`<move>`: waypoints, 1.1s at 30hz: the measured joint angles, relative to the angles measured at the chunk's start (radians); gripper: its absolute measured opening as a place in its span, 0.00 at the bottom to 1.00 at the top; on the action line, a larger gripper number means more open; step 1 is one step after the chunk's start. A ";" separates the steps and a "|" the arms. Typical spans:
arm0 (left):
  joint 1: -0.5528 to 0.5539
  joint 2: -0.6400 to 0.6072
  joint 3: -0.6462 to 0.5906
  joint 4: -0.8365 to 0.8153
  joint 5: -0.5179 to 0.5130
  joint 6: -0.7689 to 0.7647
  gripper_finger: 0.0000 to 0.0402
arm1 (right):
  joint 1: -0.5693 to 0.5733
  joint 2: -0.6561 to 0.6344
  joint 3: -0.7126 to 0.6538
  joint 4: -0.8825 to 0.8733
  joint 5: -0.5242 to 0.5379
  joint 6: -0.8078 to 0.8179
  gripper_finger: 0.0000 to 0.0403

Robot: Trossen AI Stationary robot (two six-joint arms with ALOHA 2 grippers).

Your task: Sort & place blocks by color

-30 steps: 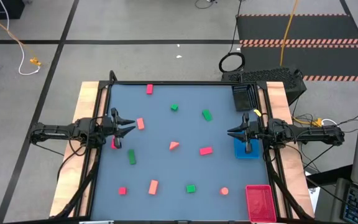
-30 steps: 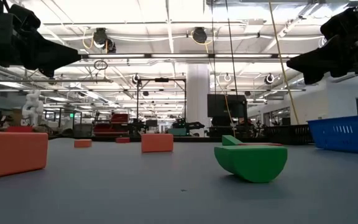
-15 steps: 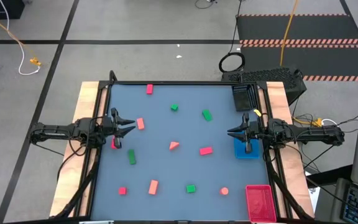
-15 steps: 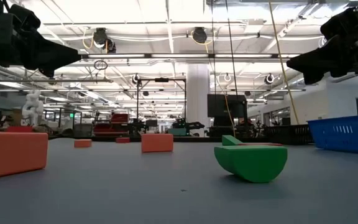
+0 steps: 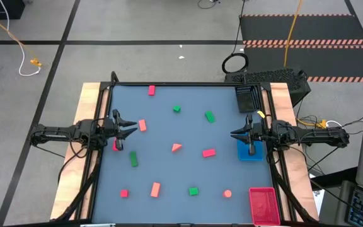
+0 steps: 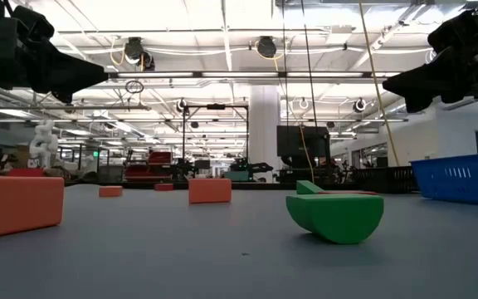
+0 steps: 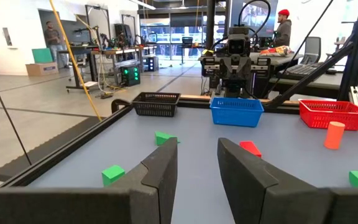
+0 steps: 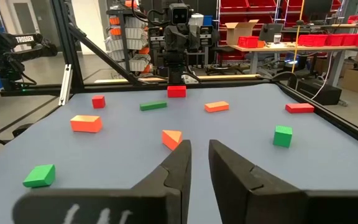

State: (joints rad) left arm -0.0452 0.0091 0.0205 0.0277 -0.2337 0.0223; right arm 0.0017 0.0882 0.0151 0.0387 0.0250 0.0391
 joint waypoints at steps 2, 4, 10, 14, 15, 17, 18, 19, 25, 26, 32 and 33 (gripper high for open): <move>0.000 0.000 0.000 0.000 0.000 0.000 0.29 | 0.000 0.000 0.000 0.000 0.000 0.000 0.12; 0.000 0.000 0.000 0.000 0.000 0.000 0.29 | 0.000 0.000 0.000 0.000 0.000 0.000 0.12; 0.000 0.000 0.000 0.000 0.000 0.000 0.29 | 0.000 0.000 0.000 0.001 0.000 0.074 0.12; 0.000 0.000 0.000 0.000 0.000 0.000 0.29 | 0.000 0.000 0.000 0.002 0.000 0.129 0.12; 0.000 0.000 0.000 0.000 0.000 0.000 0.29 | 0.000 0.000 0.000 0.004 0.001 0.130 0.12; 0.000 0.000 0.000 0.000 0.000 0.000 0.29 | 0.000 0.000 0.000 0.017 0.004 0.132 0.12; 0.000 0.000 0.000 0.000 0.000 0.000 0.29 | 0.000 0.000 0.000 0.024 0.004 0.132 0.12; 0.000 0.000 0.000 0.000 0.000 0.000 0.29 | 0.000 0.000 0.000 0.027 0.004 0.132 0.12; 0.000 0.000 0.000 0.000 0.000 0.000 0.29 | 0.000 0.000 0.000 0.032 0.001 0.162 0.12; 0.000 0.000 0.000 0.000 0.000 0.000 0.29 | 0.000 0.000 0.000 0.032 0.001 0.162 0.12; 0.000 0.000 0.000 0.000 0.000 0.000 0.29 | 0.000 0.000 0.000 0.040 0.001 0.159 0.12; 0.000 0.000 0.000 0.000 0.000 0.000 0.29 | 0.000 0.000 0.000 0.040 0.001 0.159 0.12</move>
State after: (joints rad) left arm -0.0453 0.0093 0.0207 0.0275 -0.2340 0.0223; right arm 0.0017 0.0879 0.0147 0.0788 0.0257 0.1981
